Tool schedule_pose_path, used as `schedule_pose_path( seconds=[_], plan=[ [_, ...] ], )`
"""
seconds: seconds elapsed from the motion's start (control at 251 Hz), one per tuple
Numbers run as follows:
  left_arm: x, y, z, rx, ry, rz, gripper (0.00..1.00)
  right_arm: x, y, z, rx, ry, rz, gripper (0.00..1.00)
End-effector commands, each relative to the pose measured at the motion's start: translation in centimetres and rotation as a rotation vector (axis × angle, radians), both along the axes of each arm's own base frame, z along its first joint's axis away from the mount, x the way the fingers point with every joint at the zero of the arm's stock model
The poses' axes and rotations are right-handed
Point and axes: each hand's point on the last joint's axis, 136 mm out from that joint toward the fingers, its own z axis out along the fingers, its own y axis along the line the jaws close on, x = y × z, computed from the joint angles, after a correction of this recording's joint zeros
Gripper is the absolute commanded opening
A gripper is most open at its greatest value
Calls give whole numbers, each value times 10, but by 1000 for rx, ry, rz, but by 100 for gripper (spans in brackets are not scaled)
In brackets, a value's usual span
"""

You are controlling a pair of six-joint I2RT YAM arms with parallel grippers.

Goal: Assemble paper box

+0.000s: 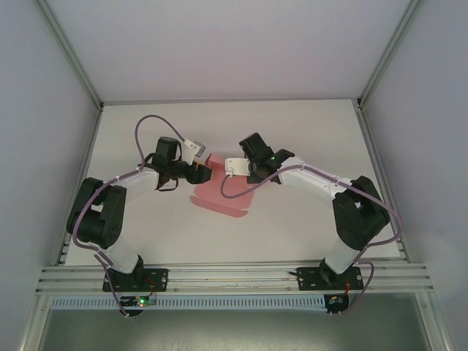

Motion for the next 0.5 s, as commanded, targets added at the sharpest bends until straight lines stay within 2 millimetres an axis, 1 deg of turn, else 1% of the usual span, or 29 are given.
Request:
schedule_pose_path(
  seconds=[0.0,0.044,0.056,0.108,0.156,0.231,0.359,0.423,0.495],
  plan=[
    [9,7,0,0,29,38,52,-21,-18,-31,-104,58,10,0],
    [9,7,0,-5,49,38,50,-21,-20,-34,-122,47,10,0],
    [9,7,0,-5,53,38,50,-19,-24,-34,-131,41,-1,0],
    [9,7,1,-17,59,31,51,-21,-25,-37,-153,36,2,0],
    [11,9,1,-17,60,40,51,-22,-26,-39,-149,43,1,0],
    [14,9,1,-16,50,48,52,-22,-26,-36,-117,48,1,0],
    [17,4,-8,-18,92,13,52,-21,-24,-32,-71,68,4,0],
    [18,1,-13,1,77,4,52,-20,-23,-30,-66,74,5,0],
    [22,-1,-15,30,42,7,51,-24,-24,-33,-76,98,10,0]
  ],
)
